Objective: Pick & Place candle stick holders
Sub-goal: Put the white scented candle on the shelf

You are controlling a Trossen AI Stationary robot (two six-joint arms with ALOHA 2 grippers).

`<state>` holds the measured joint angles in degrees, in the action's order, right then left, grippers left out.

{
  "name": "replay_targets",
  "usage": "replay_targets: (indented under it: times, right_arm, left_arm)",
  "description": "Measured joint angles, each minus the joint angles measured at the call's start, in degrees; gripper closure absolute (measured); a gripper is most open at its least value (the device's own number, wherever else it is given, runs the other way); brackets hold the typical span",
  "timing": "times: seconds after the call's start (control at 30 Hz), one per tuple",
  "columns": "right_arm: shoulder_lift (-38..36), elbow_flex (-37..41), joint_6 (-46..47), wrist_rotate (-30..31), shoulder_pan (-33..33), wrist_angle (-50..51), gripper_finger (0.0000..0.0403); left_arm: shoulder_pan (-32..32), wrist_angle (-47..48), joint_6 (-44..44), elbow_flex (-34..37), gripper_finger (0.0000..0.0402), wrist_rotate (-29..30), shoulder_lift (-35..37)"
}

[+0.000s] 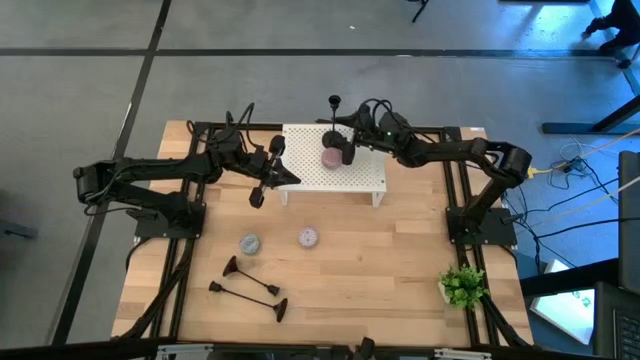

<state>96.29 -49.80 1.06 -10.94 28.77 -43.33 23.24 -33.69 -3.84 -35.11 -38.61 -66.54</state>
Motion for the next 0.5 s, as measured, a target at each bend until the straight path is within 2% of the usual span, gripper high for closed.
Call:
replay_targets:
  times: [0.5]
  right_arm:
    - [0.0, 0.0, 2.6, 1.0, 0.4, 3.7, 0.0103]
  left_arm:
    - [-1.7, 0.0, 0.5, 0.0, 0.0396, 0.0, 0.0]
